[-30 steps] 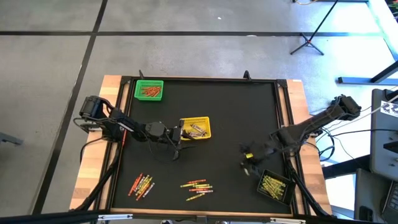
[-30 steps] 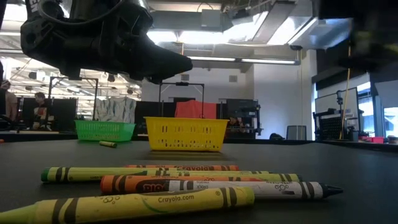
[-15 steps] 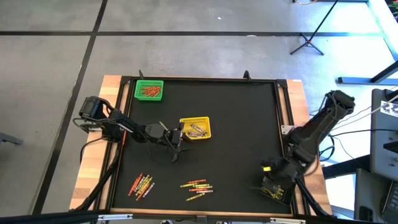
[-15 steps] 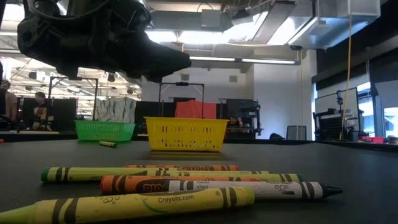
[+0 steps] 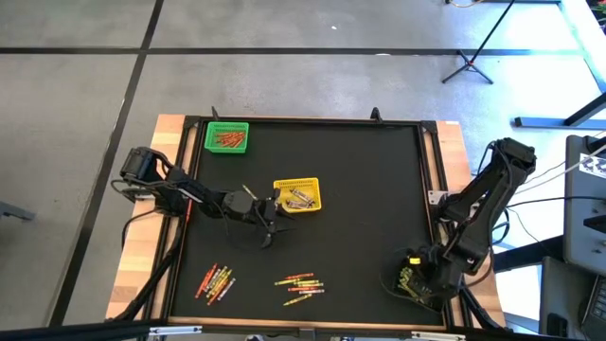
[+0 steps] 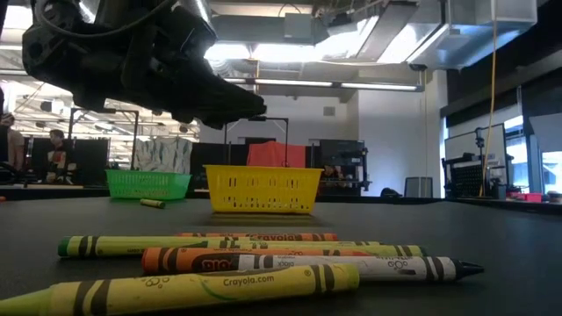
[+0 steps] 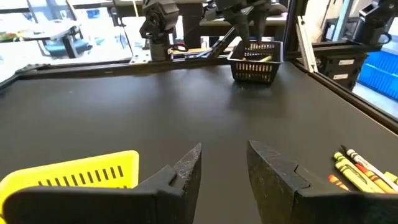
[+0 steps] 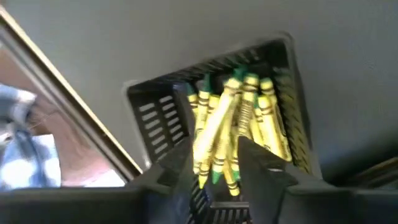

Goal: Sort crayons
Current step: Put the green crayon into the black bin

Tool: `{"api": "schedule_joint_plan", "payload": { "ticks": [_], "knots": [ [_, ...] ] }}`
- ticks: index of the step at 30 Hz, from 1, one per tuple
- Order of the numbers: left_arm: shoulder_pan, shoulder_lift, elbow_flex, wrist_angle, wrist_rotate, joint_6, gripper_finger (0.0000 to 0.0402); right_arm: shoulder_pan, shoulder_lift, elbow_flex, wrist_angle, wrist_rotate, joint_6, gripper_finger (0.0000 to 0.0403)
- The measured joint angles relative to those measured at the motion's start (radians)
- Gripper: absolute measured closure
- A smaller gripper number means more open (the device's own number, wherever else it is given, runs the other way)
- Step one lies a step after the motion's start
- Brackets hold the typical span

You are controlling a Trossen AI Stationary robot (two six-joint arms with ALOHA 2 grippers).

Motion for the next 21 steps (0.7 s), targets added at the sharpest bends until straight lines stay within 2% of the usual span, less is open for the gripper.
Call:
{"api": "schedule_joint_plan", "payload": {
  "ticks": [2,4,9,12,15,18,21],
  "knots": [
    [0.000,0.000,0.000,0.000,0.008,-0.001,0.0289,-0.005,-0.018,0.000,0.013,0.025,-0.032,0.0260],
    [0.000,-0.003,0.000,-0.003,0.003,0.007,0.0289,-0.019,-0.034,0.000,0.043,0.099,-0.097,0.0243],
    [0.002,-0.092,0.000,-0.140,-0.034,0.008,0.0289,-0.037,-0.045,0.000,0.138,0.469,-0.410,0.0228],
    [0.009,-0.191,0.007,-0.335,-0.038,-0.003,0.0289,-0.062,-0.036,0.000,0.171,0.628,-0.564,0.0227],
    [0.017,-0.304,0.030,-0.608,-0.054,-0.013,0.0289,-0.106,-0.021,0.000,0.214,0.761,-0.706,0.0226],
    [0.033,-0.405,0.061,-0.908,-0.078,-0.040,0.0289,-0.165,0.010,0.000,0.247,0.803,-0.838,0.0226],
    [0.055,-0.484,0.088,-1.146,-0.119,-0.060,0.0289,-0.231,0.045,0.000,0.266,0.778,-0.928,0.0226]
  ]
}}
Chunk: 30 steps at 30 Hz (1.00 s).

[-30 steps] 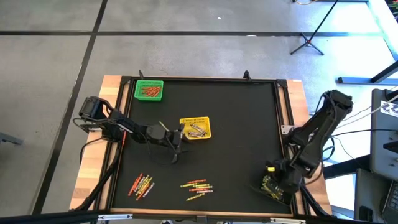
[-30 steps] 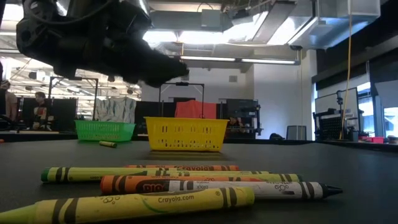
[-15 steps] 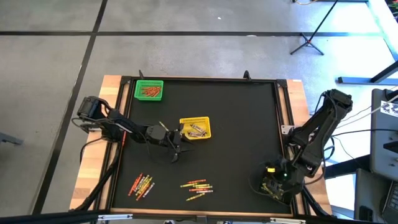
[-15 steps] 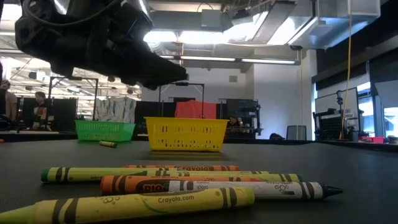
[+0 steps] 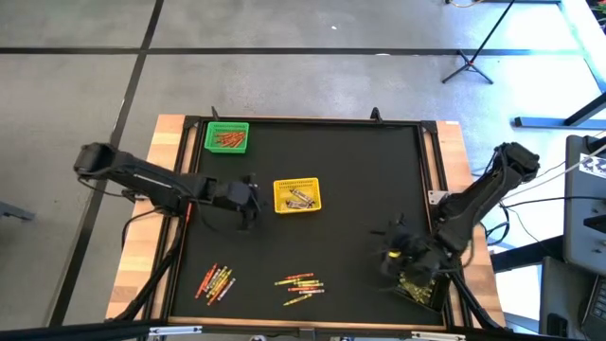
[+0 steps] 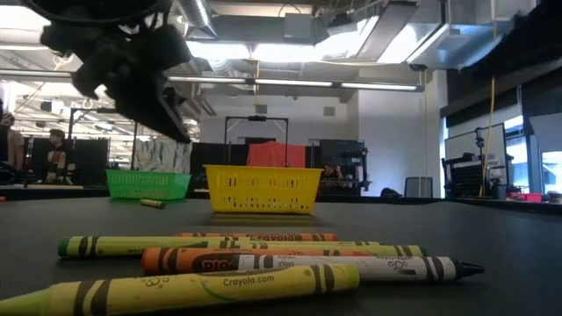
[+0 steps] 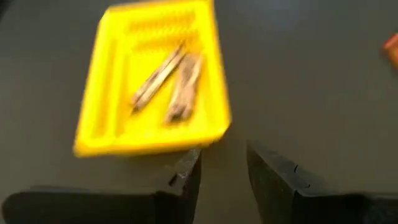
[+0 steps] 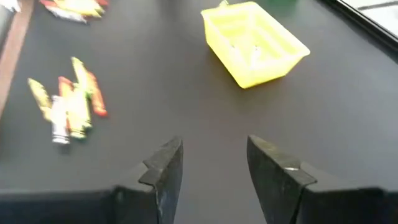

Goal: Sort crayons
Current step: Put the green crayon into the black bin

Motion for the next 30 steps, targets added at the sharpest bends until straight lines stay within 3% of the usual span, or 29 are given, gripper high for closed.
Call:
{"api": "schedule_joint_plan", "payload": {
  "ticks": [3,7,13,20,30],
  "knots": [
    [0.037,-0.043,0.019,-0.181,-0.067,-0.030,0.0289,-0.062,0.037,0.000,0.000,-0.039,-0.057,0.0226],
    [0.113,-0.030,0.025,-0.295,-0.085,-0.010,0.0289,-0.122,0.084,0.000,0.017,-0.046,-0.118,0.0226],
    [0.217,0.044,0.025,-0.317,-0.059,0.166,0.0289,-0.183,0.132,0.000,0.053,-0.108,-0.185,0.0226],
    [0.277,0.126,0.025,-0.317,-0.024,0.335,0.0289,-0.210,0.202,0.000,0.091,-0.110,-0.208,0.0226],
    [0.330,0.214,0.028,-0.299,0.062,0.348,0.0290,-0.208,0.249,0.000,0.177,-0.114,-0.265,0.0226]
  ]
}}
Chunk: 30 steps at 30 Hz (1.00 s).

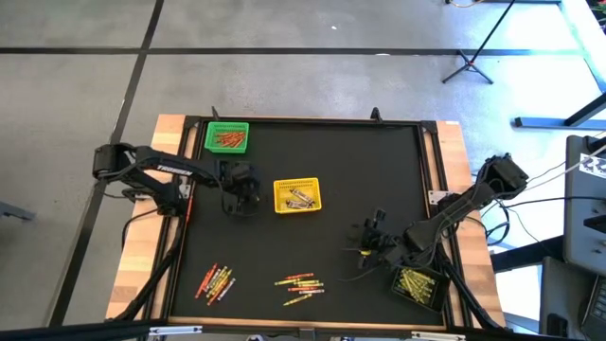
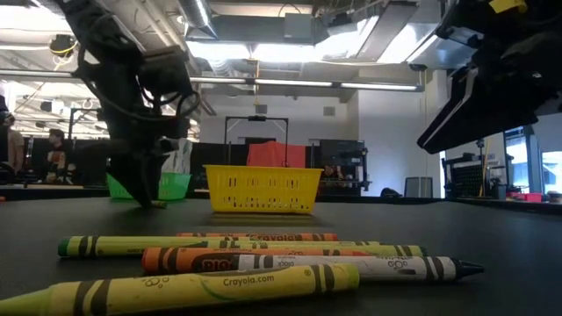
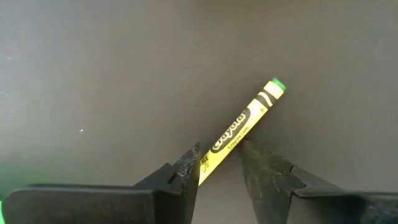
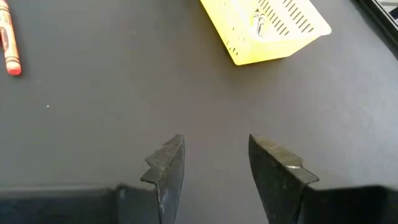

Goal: Sort crayons
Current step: Put the green crayon into the black bin

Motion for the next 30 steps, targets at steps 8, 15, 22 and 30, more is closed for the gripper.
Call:
{"api": "schedule_joint_plan", "payload": {
  "ticks": [8,15,22,30],
  "knots": [
    [0.005,-0.002,-0.002,0.000,0.053,-0.004,0.0348,0.000,0.000,0.000,-0.001,0.008,0.000,0.0226],
    [0.003,-0.001,0.004,-0.015,0.051,-0.004,0.0395,-0.008,0.000,0.000,-0.001,-0.006,0.000,0.0226],
    [-0.044,-0.072,0.074,-0.089,0.030,-0.055,0.0392,-0.020,0.000,0.000,0.014,0.049,0.034,0.0204],
    [-0.173,-0.212,0.031,0.166,0.039,-0.109,0.0395,-0.054,0.000,0.000,0.180,0.086,-0.090,0.0120]
  ]
}}
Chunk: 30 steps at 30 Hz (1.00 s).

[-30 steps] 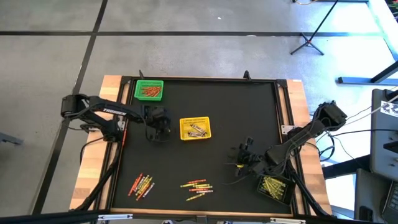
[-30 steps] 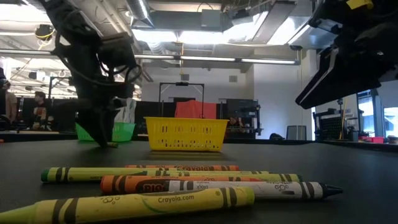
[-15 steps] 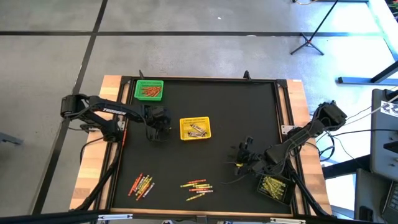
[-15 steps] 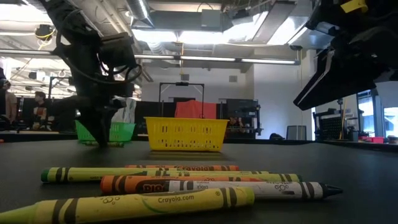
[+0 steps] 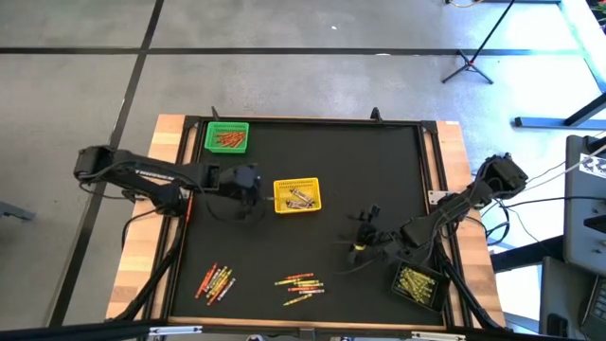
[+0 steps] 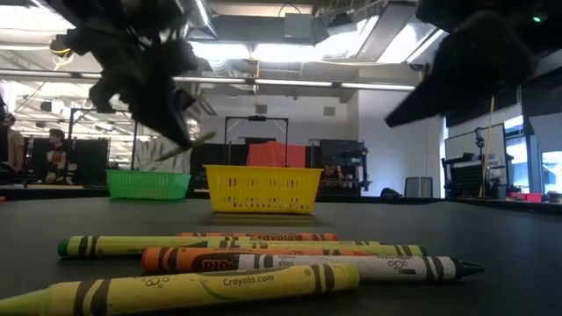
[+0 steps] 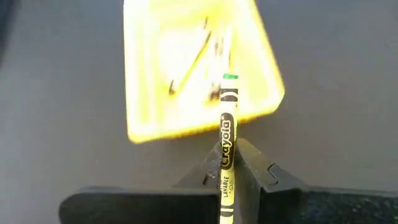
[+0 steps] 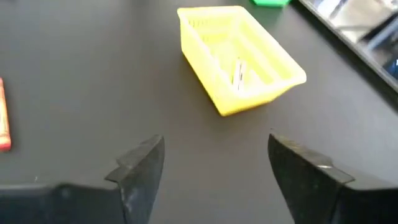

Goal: Sort crayons
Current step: Put the green crayon into the black bin

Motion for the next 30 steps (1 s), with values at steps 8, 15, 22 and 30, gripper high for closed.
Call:
{"api": "schedule_joint_plan", "payload": {
  "ticks": [8,15,22,30],
  "knots": [
    [-0.102,0.018,-0.076,0.423,0.024,0.025,0.0394,-0.070,0.000,0.000,0.271,-0.033,-0.336,0.0117],
    [-0.165,0.111,-0.100,0.769,0.026,0.060,0.0393,-0.137,0.010,0.000,0.525,-0.183,-0.563,0.0139],
    [-0.192,0.279,-0.101,1.137,0.046,0.107,0.0394,-0.189,0.020,0.001,0.697,-0.300,-0.646,0.0175],
    [-0.188,0.488,-0.101,1.587,0.136,0.102,0.0394,-0.234,0.019,0.001,0.808,-0.483,-0.653,0.0215]
  ]
}}
